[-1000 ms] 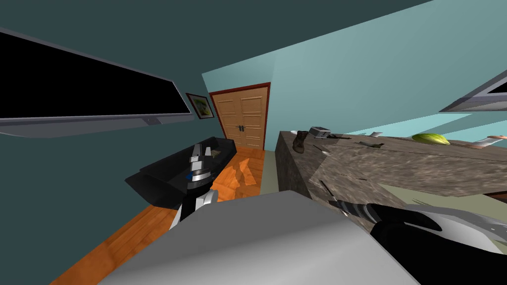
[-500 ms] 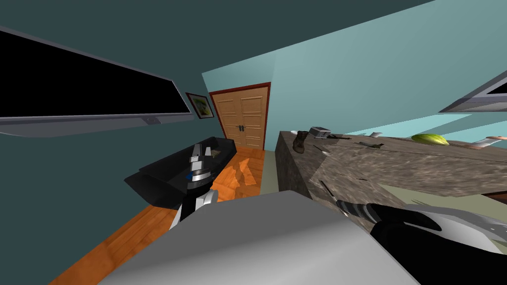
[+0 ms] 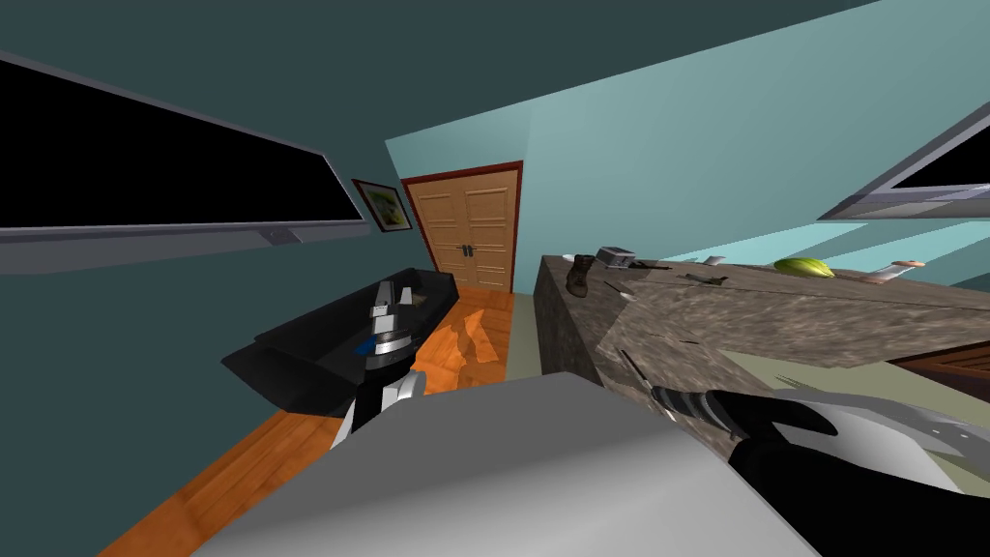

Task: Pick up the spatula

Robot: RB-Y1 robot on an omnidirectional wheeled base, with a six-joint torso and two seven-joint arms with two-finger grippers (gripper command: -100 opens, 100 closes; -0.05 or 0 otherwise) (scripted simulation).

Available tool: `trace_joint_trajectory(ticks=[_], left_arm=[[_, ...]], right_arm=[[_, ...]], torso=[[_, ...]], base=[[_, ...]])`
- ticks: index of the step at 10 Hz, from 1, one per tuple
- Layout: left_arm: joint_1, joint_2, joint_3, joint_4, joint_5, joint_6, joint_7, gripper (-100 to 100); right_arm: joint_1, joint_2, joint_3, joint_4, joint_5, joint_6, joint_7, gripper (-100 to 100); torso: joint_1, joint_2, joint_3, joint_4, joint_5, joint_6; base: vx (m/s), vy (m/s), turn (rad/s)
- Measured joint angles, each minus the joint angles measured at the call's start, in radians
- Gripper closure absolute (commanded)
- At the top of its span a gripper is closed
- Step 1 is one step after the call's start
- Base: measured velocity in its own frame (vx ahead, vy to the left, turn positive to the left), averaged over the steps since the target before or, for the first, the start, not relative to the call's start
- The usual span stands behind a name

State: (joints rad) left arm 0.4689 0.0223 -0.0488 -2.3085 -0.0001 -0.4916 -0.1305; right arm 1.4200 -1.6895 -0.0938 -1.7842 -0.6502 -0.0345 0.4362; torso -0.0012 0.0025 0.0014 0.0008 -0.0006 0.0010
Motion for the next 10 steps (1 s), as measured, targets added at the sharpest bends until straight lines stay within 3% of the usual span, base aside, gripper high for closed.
trace_joint_trajectory(ticks=[3,6,7,9,10], left_arm=[[0.0,0.0,0.0,0.0,0.0,0.0,0.0,0],[0.0,0.0,0.0,0.0,0.0,0.0,0.0,0],[0.0,0.0,0.0,0.0,0.0,0.0,0.0,0],[0.0,0.0,0.0,0.0,0.0,0.0,0.0,0],[0.0,0.0,0.0,0.0,0.0,0.0,0.0,0]], right_arm=[[0.045,-0.021,-0.07,-0.026,-0.022,0.02,0.013,100],[0.149,-0.06,-0.204,-0.085,-0.065,0.065,0.033,100],[0.166,-0.062,-0.244,-0.111,-0.074,0.089,0.044,100],[0.176,-0.087,-0.278,-0.128,-0.095,0.109,0.053,100],[0.178,-0.087,-0.281,-0.128,-0.096,0.11,0.054,0]], torso=[[0.0,-0.001,0.0,0.0,0.0,0.0],[0.0,0.0,0.0,0.0,0.0,0.0],[0.0,0.0,0.0,0.0,0.0,0.0],[0.0,0.0,0.0,0.0,0.0,0.0],[0.0,0.0,0.0,0.0,0.0,0.0]], base=[[-0.01,-0.016,-0.07],[-0.021,-0.027,-0.118],[-0.021,-0.024,-0.106],[-0.01,-0.012,-0.01],[0.0,0.0,0.0]])
